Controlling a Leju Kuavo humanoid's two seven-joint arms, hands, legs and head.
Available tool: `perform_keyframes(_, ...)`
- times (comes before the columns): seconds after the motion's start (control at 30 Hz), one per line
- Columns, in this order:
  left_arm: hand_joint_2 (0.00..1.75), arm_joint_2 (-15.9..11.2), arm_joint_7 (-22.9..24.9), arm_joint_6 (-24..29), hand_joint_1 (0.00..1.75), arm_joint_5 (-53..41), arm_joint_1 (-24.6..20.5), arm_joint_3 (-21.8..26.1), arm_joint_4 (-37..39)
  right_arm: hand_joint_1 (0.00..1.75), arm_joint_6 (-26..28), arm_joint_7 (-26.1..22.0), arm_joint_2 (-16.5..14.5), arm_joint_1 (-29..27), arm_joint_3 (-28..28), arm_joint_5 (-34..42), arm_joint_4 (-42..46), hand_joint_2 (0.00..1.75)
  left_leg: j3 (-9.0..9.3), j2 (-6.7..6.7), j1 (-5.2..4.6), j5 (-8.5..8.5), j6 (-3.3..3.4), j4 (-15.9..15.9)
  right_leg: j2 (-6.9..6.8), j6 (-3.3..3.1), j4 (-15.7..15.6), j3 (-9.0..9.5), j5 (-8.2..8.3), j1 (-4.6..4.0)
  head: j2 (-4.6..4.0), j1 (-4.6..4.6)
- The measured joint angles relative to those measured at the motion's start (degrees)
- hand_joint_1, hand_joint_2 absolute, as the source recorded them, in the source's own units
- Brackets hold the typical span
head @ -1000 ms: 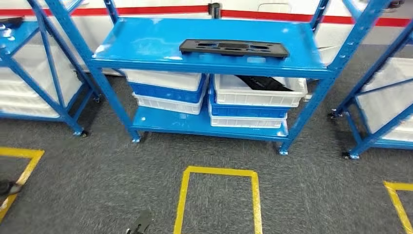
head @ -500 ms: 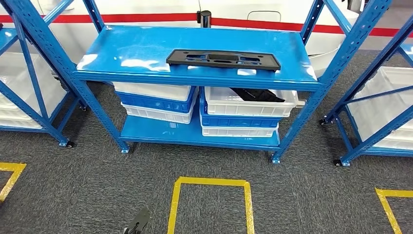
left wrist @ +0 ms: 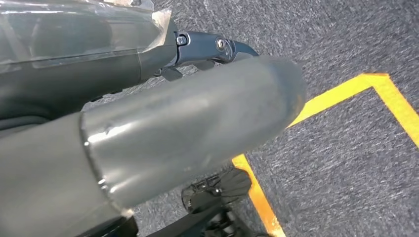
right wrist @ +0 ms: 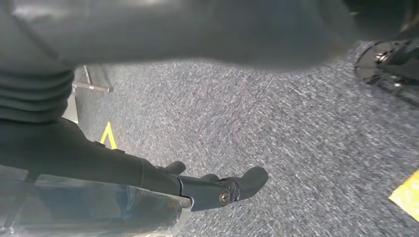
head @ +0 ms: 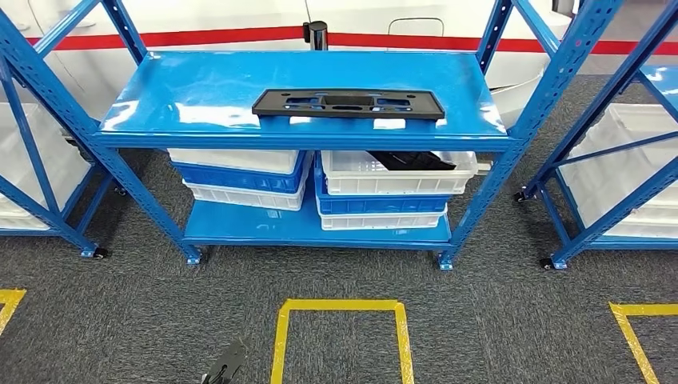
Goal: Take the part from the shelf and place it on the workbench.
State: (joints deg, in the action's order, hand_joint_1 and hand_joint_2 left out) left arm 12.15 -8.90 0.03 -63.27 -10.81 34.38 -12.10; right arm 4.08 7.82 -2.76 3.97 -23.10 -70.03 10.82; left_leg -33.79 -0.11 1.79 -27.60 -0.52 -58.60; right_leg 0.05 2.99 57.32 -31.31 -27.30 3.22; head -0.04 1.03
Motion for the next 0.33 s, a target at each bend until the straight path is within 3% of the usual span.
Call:
perform_keyframes(0.03, 0.0, 0.0, 0.1, 0.0, 0.0, 0.0, 0.0, 0.0, 0.0, 0.0, 0.0, 0.0, 0.0, 0.0, 0.0, -0.1, 0.0, 0.0, 0.01, -0.06, -0.27, -0.39, 0.41, 0.1, 0.0, 0.45, 0.0, -0.01, -0.13, -0.22, 0.0, 0.07)
perform_keyframes(0.1, 0.0, 0.1, 0.2, 0.1, 0.0, 0.1, 0.0, 0.0, 0.0, 0.0, -0.1, 0.0, 0.1, 0.0, 0.0, -0.3, 0.0, 0.0, 0.16, -0.18, -0.64, 0.49, 1.21, 0.2, -0.04, 1.16, -0.4, 0.19, -0.29, -0.54, 0.0, 0.08)
perform_keyframes(0.23, 0.0, 0.1, 0.2, 0.3, 0.0, 0.3, -0.1, 0.0, 0.0, 0.0, -0.1, 0.0, 0.2, 0.1, 0.0, -0.8, 0.0, 0.0, 0.69, -0.28, -1.0, 1.08, 1.46, 0.7, -0.12, 0.08, -1.4, 0.97, 0.12, -0.45, 0.0, -0.04)
perform_keyframes(0.33, 0.0, 0.2, 0.2, 0.6, 0.0, 0.3, 0.0, 0.0, 0.0, 0.0, -0.3, -0.2, 0.2, 0.1, 0.0, -1.1, 0.0, 0.0, 0.74, -0.37, -1.2, 1.08, 1.56, 0.7, -0.13, -0.12, -1.9, 1.35, 0.31, -0.33, 0.0, -0.05)
